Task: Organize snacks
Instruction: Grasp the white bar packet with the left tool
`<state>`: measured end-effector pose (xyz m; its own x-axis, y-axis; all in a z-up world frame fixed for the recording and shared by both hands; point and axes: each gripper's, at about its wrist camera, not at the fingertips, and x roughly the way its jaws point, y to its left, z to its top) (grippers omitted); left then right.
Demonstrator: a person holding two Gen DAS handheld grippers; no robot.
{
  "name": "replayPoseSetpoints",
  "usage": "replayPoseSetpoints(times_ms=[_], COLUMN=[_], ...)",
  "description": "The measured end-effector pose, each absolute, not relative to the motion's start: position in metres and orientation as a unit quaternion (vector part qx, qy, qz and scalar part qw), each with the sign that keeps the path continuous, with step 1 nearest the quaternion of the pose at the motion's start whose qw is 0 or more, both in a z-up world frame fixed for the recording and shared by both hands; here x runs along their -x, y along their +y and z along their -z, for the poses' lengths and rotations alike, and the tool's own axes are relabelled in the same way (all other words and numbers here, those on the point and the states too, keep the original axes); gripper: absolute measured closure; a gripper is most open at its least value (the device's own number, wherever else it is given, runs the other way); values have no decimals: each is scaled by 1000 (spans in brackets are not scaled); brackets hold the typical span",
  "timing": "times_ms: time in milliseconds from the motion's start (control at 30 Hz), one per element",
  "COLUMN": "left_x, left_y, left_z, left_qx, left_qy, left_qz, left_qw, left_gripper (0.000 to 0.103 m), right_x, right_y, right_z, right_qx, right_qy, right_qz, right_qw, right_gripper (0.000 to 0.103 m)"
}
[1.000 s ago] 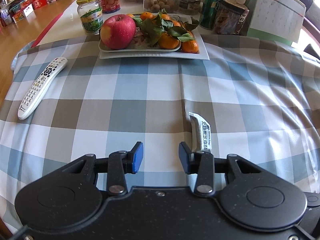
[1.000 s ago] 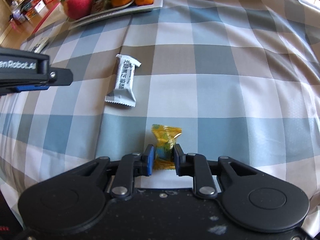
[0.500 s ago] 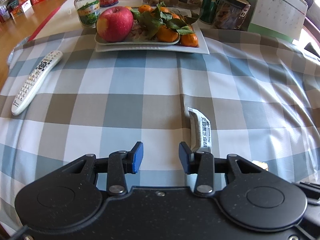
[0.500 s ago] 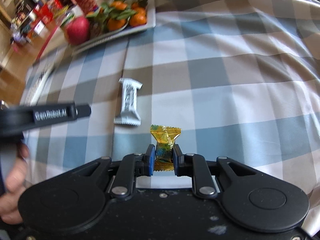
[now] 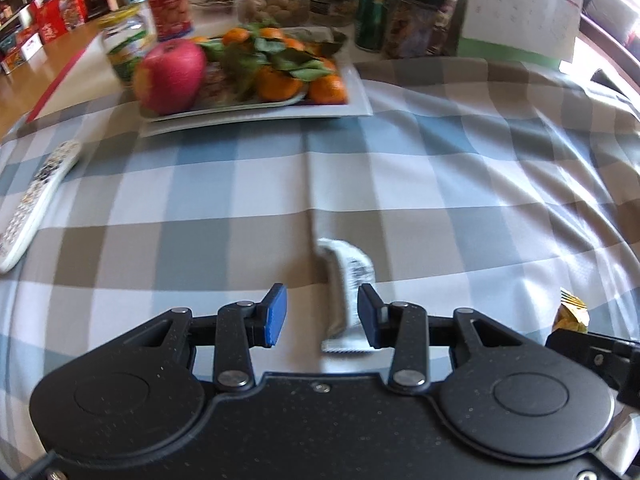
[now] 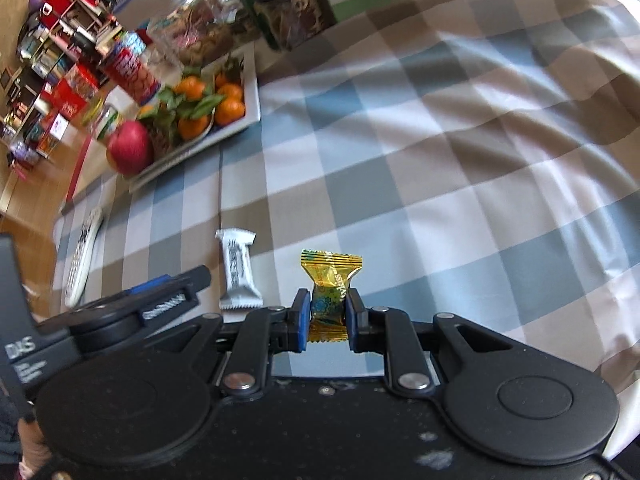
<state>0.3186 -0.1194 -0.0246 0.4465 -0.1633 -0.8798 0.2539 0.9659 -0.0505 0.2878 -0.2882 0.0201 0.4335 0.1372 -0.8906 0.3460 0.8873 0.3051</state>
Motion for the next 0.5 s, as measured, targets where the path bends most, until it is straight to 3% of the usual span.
replayPoseSetpoints(times_ms=[467, 500], left_x=[-338, -340], left_y=[-153, -154], left_z=[54, 56], left_qx=[-83, -82], left_qy=[536, 541], left_qz=[89, 88], left_qw=[835, 833], left_gripper=[54, 59], right_x=[-286, -286], right_y=[-299, -299], right_z=[-32, -33], right_qx=[-243, -242], right_qy=[506, 505], right_qz=[68, 70], right_qw=[824, 826], right_gripper=[83, 83])
